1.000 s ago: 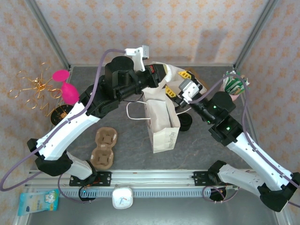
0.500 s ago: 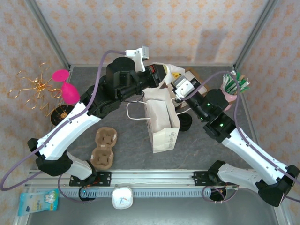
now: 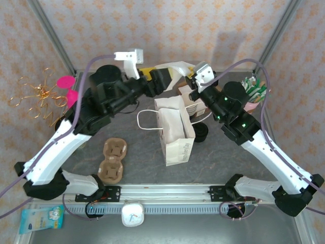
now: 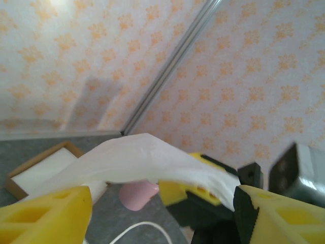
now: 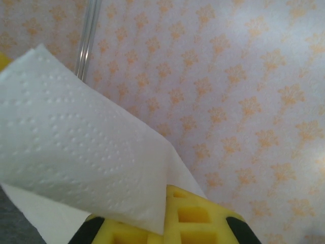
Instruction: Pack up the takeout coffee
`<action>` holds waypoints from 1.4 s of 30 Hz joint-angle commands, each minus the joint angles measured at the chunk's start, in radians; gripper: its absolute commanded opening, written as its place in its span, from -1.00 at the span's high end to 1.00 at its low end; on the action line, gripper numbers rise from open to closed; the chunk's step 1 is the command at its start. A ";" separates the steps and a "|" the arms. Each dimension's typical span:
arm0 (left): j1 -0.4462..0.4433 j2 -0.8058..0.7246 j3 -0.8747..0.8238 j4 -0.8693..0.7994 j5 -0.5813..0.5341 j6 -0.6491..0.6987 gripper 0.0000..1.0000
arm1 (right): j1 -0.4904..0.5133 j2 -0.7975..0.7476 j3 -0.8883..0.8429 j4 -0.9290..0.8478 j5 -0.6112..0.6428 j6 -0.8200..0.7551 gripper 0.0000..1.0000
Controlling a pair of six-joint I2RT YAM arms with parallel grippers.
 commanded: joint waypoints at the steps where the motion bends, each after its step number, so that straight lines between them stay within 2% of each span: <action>1: 0.002 -0.117 -0.128 0.056 -0.043 0.166 -0.58 | -0.009 0.028 0.088 -0.148 0.002 0.141 1.00; 6: 0.018 -0.279 -0.367 0.117 -0.177 0.240 -0.72 | -0.028 0.075 0.209 -0.295 -0.031 0.239 1.00; 10: 0.026 -0.341 -0.490 0.197 -0.091 0.285 -0.76 | -0.043 0.115 0.292 -0.407 -0.067 0.294 1.00; 12: 0.025 -0.368 -0.562 0.259 -0.108 0.321 -0.78 | -0.043 0.097 0.283 -0.416 -0.078 0.294 1.00; 15: 0.026 -0.345 -0.581 0.282 -0.101 0.368 -0.83 | -0.045 0.062 0.260 -0.401 -0.078 0.289 1.00; 19: 0.025 -0.246 -0.514 0.289 0.006 0.397 -0.83 | -0.045 0.057 0.284 -0.426 -0.090 0.281 1.00; 22: 0.025 -0.210 -0.496 0.310 -0.014 0.403 -0.82 | -0.045 0.055 0.281 -0.423 -0.104 0.275 1.00; 28: 0.025 -0.194 -0.463 0.270 -0.082 0.435 -0.64 | -0.044 0.052 0.267 -0.430 -0.128 0.260 1.00; 30: 0.025 -0.198 -0.451 0.250 -0.072 0.447 -0.59 | -0.044 0.051 0.270 -0.430 -0.130 0.261 1.00; 33: 0.025 -0.201 -0.451 0.241 -0.026 0.463 -0.38 | -0.045 0.057 0.283 -0.433 -0.130 0.262 1.00; 38: 0.025 -0.126 -0.362 0.133 0.054 0.450 -0.17 | -0.045 0.076 0.326 -0.455 -0.133 0.272 1.00; 40: 0.025 -0.114 -0.350 0.122 0.056 0.431 0.02 | -0.045 0.093 0.341 -0.460 -0.134 0.277 1.00; 42: 0.026 -0.106 -0.340 0.111 0.053 0.423 0.10 | -0.045 0.106 0.355 -0.465 -0.137 0.281 1.00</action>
